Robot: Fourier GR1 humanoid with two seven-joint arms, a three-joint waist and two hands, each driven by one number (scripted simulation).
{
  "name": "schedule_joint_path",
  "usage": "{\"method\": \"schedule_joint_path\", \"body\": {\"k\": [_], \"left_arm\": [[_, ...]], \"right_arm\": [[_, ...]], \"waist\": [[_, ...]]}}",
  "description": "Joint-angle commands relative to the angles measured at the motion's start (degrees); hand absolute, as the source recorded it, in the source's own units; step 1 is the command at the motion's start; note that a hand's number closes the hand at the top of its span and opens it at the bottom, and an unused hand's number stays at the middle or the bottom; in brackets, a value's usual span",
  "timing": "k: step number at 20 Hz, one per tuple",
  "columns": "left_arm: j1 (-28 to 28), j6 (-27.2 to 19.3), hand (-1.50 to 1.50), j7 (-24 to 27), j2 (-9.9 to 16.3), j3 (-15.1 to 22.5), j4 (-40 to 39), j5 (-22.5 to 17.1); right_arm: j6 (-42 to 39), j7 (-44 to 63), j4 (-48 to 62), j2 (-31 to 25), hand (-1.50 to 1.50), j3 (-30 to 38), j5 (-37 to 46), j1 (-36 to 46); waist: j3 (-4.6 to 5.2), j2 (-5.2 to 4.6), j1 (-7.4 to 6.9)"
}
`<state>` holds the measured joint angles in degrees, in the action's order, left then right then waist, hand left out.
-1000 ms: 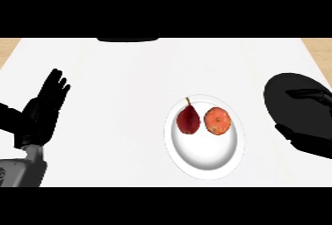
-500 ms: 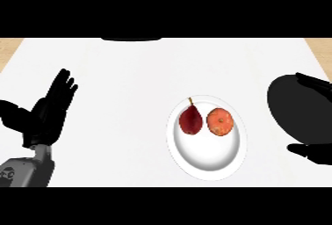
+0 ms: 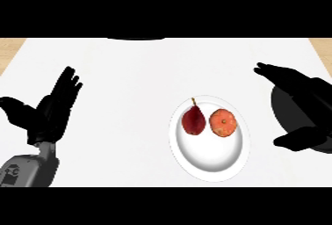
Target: Pick the squash from the plate and place it in the pan
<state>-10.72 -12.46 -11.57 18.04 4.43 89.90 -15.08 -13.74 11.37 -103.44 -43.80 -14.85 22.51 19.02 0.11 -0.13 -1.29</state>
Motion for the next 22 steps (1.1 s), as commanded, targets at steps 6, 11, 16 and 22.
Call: {"method": "schedule_joint_path", "body": {"k": [6, 11, 16, 22], "left_arm": [[-0.71, 0.71, 0.00, -1.57, 0.47, -1.56, 0.56, -0.11], [0.18, 0.69, 0.00, 1.73, -1.91, -1.99, -1.92, 2.21], [3.31, 4.51, 0.00, 0.77, 0.19, -4.41, 0.65, -0.84], [-1.67, 2.95, 0.00, -1.21, -1.93, -4.46, -1.69, 2.10]], "right_arm": [[-18.56, 14.73, -0.01, 2.62, -1.50, -11.38, 2.10, 5.70], [-23.61, 18.24, -0.43, 7.86, -1.50, -11.37, 5.57, 9.08], [-27.06, 22.00, -1.99, 7.37, -1.50, -13.82, 12.15, 10.38], [-24.17, 25.07, -1.04, 17.99, -1.50, -17.30, 21.08, 8.60]], "waist": [[-0.05, 0.23, 0.76], [-0.08, 0.13, 1.04], [-0.07, 0.21, 0.88], [-0.11, 0.12, 1.14]]}}
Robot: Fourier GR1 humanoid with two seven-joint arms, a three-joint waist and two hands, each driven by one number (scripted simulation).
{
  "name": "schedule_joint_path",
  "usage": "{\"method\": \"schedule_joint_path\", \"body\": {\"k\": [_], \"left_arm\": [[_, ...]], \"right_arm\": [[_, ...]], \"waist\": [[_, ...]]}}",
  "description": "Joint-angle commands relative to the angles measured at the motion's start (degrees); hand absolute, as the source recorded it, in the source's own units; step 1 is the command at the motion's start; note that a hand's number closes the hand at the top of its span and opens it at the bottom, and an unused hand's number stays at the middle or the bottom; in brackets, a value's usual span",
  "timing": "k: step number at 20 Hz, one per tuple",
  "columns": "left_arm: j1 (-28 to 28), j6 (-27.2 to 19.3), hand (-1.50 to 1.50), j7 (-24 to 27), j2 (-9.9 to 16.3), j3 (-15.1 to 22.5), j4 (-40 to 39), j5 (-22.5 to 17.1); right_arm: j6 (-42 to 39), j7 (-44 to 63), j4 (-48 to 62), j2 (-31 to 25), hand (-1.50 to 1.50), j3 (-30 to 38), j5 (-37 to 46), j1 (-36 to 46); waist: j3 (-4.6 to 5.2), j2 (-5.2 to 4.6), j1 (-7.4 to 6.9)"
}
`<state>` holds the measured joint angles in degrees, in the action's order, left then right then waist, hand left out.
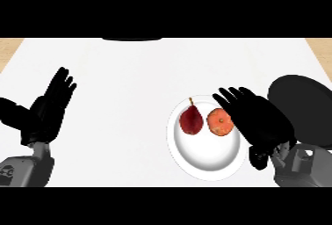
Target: Pick the squash from the plate and place it in the pan
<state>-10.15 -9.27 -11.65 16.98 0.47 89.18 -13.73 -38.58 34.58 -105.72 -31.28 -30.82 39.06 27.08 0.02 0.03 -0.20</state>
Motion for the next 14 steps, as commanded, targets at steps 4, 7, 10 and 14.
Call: {"method": "schedule_joint_path", "body": {"k": [4, 7, 10, 14], "left_arm": [[0.62, -0.71, 0.00, -1.48, -3.01, 0.87, 2.49, 2.63], [2.39, 1.17, 0.00, -0.37, -1.91, -1.38, 2.55, 1.93], [2.42, 1.01, 0.00, -2.36, -2.63, -0.66, 4.55, 2.83], [-0.10, -0.59, 0.00, -2.03, -4.91, -0.44, 2.50, 5.00]], "right_arm": [[1.07, -5.74, 5.30, 5.13, -1.50, 1.64, 7.03, -0.22], [-5.30, 2.60, 4.80, 12.33, -1.50, 0.75, 7.61, 1.57], [-5.63, 0.62, 7.12, 11.45, -1.50, 1.44, 10.92, 1.45], [-3.07, -2.99, 12.11, 13.14, -1.50, 2.95, 14.68, 2.19]], "waist": [[-0.03, -0.01, -0.13], [-0.01, 0.02, -0.14], [-0.02, 0.02, -0.09], [-0.02, -0.03, -0.01]]}}
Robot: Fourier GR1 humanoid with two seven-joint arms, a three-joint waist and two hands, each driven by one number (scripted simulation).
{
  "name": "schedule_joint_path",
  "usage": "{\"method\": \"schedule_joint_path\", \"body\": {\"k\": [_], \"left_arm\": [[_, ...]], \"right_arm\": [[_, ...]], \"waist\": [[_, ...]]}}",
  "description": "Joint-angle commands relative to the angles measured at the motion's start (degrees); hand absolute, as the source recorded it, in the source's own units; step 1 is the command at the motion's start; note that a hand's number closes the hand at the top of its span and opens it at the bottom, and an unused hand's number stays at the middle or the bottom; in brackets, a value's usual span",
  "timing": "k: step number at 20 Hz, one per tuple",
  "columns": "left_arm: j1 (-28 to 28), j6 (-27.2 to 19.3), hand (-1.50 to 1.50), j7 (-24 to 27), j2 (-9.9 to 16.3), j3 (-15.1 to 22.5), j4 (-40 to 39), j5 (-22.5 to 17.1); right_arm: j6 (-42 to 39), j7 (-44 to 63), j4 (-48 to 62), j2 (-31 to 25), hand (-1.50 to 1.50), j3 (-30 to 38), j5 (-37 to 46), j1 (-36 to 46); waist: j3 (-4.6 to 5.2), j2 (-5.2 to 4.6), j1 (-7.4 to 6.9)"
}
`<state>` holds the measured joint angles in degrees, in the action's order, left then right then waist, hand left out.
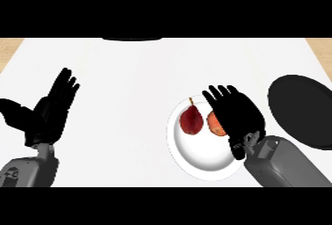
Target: Pick the squash from the plate and place it in the pan
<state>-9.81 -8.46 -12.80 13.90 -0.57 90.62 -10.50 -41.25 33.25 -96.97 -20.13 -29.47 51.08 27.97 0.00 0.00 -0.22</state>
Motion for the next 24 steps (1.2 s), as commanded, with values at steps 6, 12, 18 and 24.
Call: {"method": "schedule_joint_path", "body": {"k": [6, 12, 18, 24], "left_arm": [[1.99, 1.21, 0.00, -0.63, -1.69, -0.34, 2.62, 1.29], [0.44, 3.38, 0.00, 2.37, -1.56, -2.56, -2.30, 2.40], [0.58, 3.85, 0.00, -0.08, -2.59, -2.88, 0.13, 2.27], [1.30, 3.25, 0.00, -0.87, -3.30, -3.36, 1.72, 3.43]], "right_arm": [[3.71, -8.21, 12.29, 4.21, -1.50, 3.70, 5.64, 3.89], [4.11, -11.56, 13.66, 4.29, -1.50, 4.77, 9.43, 0.16], [6.71, -14.53, 15.87, 6.69, -1.50, 6.80, 12.75, 0.15], [10.18, -19.25, 24.62, 8.45, -1.50, 9.57, 14.30, 1.58]], "waist": [[-0.01, -0.02, -0.29], [0.00, -0.03, 0.05], [0.00, 0.02, 0.06], [0.00, -0.01, 0.01]]}}
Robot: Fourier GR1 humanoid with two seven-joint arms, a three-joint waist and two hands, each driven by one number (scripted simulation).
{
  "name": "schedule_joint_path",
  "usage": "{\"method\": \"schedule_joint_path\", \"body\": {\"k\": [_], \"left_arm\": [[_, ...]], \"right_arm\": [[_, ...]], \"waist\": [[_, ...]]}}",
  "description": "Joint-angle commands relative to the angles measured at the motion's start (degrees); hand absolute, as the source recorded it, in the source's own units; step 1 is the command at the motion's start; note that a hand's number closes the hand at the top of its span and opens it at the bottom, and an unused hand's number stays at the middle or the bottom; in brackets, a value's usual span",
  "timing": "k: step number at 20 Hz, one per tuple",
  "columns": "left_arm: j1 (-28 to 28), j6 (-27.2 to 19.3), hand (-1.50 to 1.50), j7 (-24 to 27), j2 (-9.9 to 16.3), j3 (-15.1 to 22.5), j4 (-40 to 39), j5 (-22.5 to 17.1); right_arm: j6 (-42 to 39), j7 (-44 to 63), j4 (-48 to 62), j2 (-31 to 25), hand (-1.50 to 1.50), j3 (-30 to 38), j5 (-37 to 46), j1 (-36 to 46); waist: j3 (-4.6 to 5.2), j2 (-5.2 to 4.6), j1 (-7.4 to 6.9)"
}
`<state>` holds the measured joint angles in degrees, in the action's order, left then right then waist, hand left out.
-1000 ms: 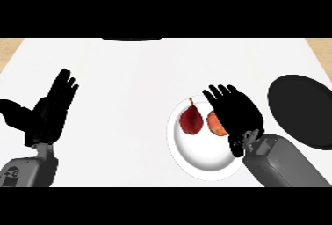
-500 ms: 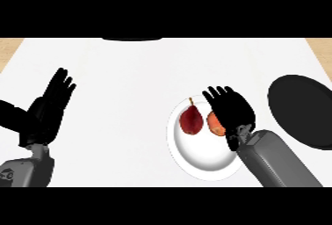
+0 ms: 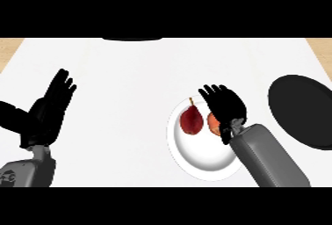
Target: Pick the squash from the plate and place it in the pan
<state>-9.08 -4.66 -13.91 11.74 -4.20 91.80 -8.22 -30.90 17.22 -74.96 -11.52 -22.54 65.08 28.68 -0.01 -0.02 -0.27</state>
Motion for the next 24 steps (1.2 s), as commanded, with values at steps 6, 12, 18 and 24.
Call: {"method": "schedule_joint_path", "body": {"k": [6, 12, 18, 24], "left_arm": [[1.62, 0.55, 0.00, 0.84, -1.28, -0.24, 1.63, 0.61], [-1.64, 1.12, 0.00, -0.58, -0.77, -1.93, -0.91, 0.61], [-2.03, 0.84, 0.00, -2.74, -0.48, -2.19, 0.24, 0.92], [1.71, 0.23, 0.00, -1.57, 0.21, -3.92, 1.23, 0.92]], "right_arm": [[9.68, -10.61, 12.10, 1.99, 1.50, -1.56, 4.46, 0.89], [11.23, -12.21, 10.27, 2.85, 1.50, 1.36, 6.08, -1.20], [9.47, -15.63, 2.24, 1.13, 1.50, 3.53, 3.44, -5.56], [9.59, -21.95, -19.81, -6.68, 1.50, -1.51, -0.42, -29.45]], "waist": [[0.00, -0.09, -0.32], [0.01, 0.04, 0.18], [0.00, 0.16, 0.55], [0.04, 1.16, 4.19]]}}
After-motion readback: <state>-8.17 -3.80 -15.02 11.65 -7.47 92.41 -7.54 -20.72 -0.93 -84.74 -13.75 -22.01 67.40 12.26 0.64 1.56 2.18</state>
